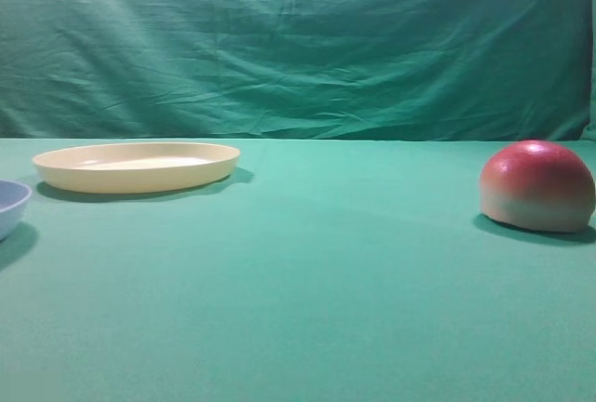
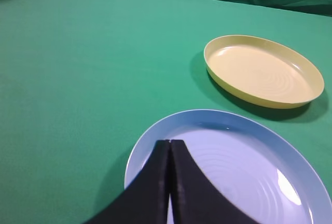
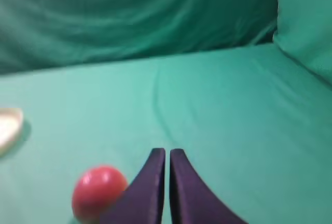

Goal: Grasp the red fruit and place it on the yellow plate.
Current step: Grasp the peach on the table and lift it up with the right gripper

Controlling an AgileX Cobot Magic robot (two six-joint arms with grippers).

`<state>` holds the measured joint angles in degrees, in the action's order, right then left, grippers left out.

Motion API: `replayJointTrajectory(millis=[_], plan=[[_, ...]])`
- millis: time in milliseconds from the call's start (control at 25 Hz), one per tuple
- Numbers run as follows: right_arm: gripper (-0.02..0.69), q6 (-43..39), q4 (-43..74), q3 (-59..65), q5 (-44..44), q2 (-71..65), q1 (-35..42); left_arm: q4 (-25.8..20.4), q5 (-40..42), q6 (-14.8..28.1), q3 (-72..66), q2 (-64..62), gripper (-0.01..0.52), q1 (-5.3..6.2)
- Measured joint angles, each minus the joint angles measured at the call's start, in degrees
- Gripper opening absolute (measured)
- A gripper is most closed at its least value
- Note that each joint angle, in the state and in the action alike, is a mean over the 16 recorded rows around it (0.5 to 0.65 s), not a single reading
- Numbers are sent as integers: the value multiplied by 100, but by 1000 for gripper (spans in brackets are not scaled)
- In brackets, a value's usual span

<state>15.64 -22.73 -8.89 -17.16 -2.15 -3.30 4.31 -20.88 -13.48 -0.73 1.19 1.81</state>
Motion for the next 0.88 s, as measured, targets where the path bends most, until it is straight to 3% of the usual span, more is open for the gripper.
replayJointTrajectory(millis=[560, 880], plan=[[0, 1071, 51, -1922, -3124, -2407, 10, 0, 0, 0, 0, 0, 0, 0], [0, 1410, 111, -2403, -3839, -3669, -122, 0, 0, 0, 0, 0, 0, 0]])
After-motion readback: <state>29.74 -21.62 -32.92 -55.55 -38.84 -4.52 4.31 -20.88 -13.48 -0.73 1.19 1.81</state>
